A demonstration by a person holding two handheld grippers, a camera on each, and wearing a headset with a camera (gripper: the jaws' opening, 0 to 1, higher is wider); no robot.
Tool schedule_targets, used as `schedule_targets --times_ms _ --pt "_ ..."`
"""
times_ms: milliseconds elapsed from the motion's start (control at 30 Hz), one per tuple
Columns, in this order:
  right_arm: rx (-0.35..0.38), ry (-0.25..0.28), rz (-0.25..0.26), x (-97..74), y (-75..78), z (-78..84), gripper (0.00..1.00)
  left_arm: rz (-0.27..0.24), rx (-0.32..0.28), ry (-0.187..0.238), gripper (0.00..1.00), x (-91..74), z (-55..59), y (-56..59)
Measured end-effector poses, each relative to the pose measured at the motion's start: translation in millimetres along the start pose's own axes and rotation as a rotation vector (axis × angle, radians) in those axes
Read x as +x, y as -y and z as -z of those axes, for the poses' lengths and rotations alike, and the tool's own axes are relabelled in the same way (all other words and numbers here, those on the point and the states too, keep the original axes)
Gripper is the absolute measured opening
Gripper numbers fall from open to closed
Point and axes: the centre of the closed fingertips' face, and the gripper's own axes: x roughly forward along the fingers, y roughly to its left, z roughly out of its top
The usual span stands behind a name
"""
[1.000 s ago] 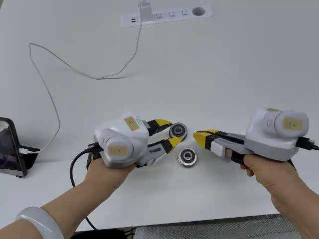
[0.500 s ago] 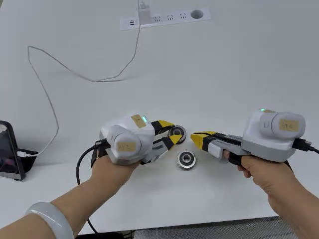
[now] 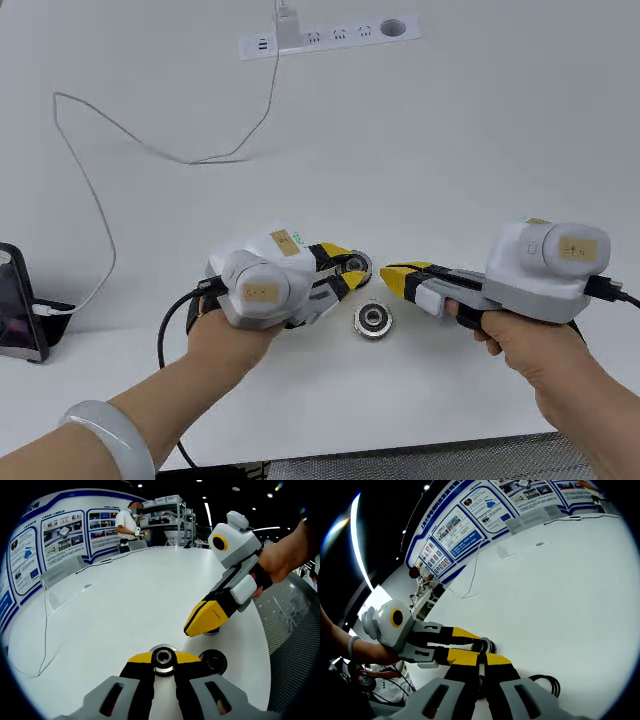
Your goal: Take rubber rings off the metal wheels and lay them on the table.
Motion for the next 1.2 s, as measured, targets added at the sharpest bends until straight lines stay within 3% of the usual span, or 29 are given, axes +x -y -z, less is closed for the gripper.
schedule_targets --times_ms 1200 --pt "0.098 -0.032 0.015 22.9 8.5 8.8 0.1 0.002 0.004 0.0 0.14 0.4 1.2 -0.7"
